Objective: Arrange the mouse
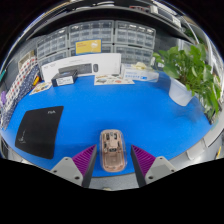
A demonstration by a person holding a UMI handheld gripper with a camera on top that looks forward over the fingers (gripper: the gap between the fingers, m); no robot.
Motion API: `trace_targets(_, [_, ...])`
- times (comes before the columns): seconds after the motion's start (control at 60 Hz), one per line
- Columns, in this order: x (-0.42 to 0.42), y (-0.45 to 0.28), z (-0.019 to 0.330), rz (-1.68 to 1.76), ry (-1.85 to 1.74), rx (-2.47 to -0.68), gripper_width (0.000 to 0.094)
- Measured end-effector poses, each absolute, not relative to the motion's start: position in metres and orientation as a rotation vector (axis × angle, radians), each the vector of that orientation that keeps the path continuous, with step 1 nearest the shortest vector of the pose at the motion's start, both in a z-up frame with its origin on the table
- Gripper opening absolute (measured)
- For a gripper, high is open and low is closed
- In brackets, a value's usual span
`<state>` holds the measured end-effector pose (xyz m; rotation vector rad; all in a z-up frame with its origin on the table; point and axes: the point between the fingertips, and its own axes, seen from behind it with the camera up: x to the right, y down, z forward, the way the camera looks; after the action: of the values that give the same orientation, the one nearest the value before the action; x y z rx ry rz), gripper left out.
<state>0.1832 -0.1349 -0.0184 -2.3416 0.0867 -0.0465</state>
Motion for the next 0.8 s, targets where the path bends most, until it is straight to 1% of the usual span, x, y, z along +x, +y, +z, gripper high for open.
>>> trace_targets(0.033, [0.178, -0.134, -0.022, -0.037, 0.09, -2.348, 0.0618])
trace_targets(0.05, [0.176, -0.132, -0.023, -0.023, 0.086, -2.348, 0.0644])
trace_targets(0.067, [0.174, -0.13, -0.022, -0.01, 0.088, -2.341, 0.0557])
trace_targets(0.083, [0.173, -0.129, -0.023, -0.003, 0.088, -2.341, 0.0515])
trace_targets(0.1, [0.172, -0.127, -0.023, 0.004, 0.086, -2.338, 0.0511])
trace_targets(0.117, [0.173, -0.125, -0.023, 0.013, 0.081, -2.341, 0.0481])
trace_targets(0.183, [0.173, -0.126, -0.023, 0.011, 0.065, -2.341, 0.0461])
trace_targets(0.217, [0.173, -0.127, -0.023, 0.01, 0.066, -2.338, 0.0468])
trace_targets(0.233, [0.173, -0.127, -0.023, 0.011, 0.064, -2.336, 0.0439])
trace_targets(0.25, [0.173, -0.127, -0.023, 0.009, 0.061, -2.335, 0.0446])
trace_targets(0.267, [0.172, -0.127, -0.023, 0.008, 0.053, -2.334, 0.0414])
trace_targets(0.283, [0.172, -0.126, -0.023, 0.006, 0.045, -2.334, 0.0415])
trace_targets(0.3, [0.171, -0.126, -0.023, 0.005, 0.037, -2.332, 0.0387])
trace_targets(0.317, [0.17, -0.127, -0.023, 0.004, 0.032, -2.336, 0.0394])
trace_targets(0.333, [0.169, -0.127, -0.023, 0.006, 0.03, -2.336, 0.0348])
trace_targets(0.35, [0.169, -0.127, -0.024, 0.009, 0.034, -2.341, 0.0394])
trace_targets(0.367, [0.169, -0.127, -0.024, 0.012, 0.041, -2.342, 0.0317])
trace_targets(0.433, [0.171, -0.127, -0.024, 0.008, 0.059, -2.353, 0.0257])
trace_targets(0.567, [0.172, -0.128, -0.024, -0.035, 0.099, -2.384, 0.0251])
trace_targets(0.617, [0.169, -0.126, -0.01, -0.042, 0.136, -2.373, 0.0252])
trace_targets(0.667, [0.166, -0.121, 0.012, -0.06, 0.157, -2.342, 0.0251])
trace_targets(0.717, [0.161, -0.113, 0.04, -0.091, 0.166, -2.296, 0.025])
trace_targets(0.8, [0.143, -0.101, 0.099, -0.111, 0.17, -2.217, 0.0251])
